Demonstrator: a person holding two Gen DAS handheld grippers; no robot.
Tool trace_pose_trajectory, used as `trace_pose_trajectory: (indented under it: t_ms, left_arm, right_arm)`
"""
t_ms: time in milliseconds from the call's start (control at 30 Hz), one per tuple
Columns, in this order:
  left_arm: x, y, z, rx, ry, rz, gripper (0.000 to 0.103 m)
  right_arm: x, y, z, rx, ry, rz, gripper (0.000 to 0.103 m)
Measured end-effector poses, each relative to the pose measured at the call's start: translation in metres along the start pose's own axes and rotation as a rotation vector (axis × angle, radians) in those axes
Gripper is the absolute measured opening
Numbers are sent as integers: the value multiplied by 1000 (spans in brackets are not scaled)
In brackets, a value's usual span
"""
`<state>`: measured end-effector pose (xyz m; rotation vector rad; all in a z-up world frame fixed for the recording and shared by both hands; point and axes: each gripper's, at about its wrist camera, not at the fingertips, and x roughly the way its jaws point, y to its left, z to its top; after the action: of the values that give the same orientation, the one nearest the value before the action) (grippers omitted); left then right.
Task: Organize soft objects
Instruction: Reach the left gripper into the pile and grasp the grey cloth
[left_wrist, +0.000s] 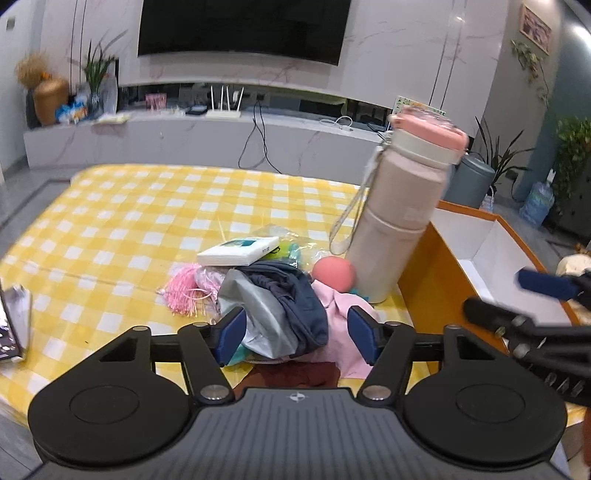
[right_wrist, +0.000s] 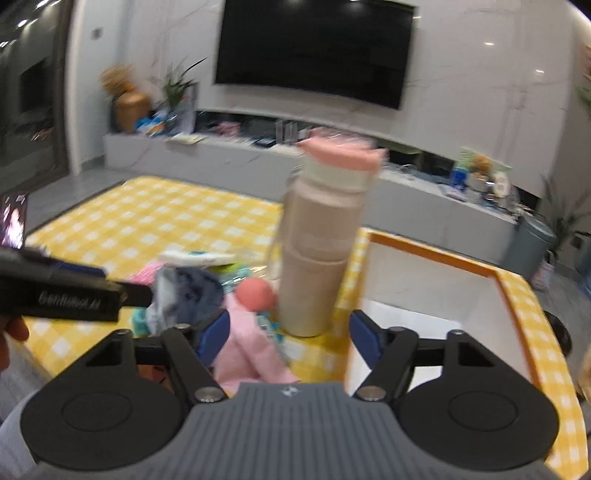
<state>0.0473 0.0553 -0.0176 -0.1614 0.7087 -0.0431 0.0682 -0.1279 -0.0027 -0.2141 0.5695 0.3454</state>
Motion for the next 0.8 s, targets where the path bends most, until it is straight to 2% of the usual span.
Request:
trace_pose_trajectory:
  t_ms: [67,133,233,567,633,667,733,800]
  left_arm:
    - [8,9,2,-32,30,-18,66]
    - [18,16,4,-69,52,-55,58]
    - [34,22,4,-80,61,-57,51]
    - [74,38,9,-162,95,-42,49]
    - [80,42,9,-183,117,-54,32]
    - [83,44,9,-185,125,-53,29]
    - [86,45,9,-180,123,-61,9]
    - [88,46,9,-179,118,-64,2]
  right_arm:
    - [13,9,2,-24,19,34,60]
    - [29,17,2,-47,49,62,57]
    - [53,28,5,-73,81,68,47]
    - [97,50,12,-104,123,96,47]
    - [101,53,13,-108,122,104,47]
    - [104,54,15,-110,121,106,47]
    - [108,55,16,-110,121,113,47]
    - [112,57,19,-109,120,120,47]
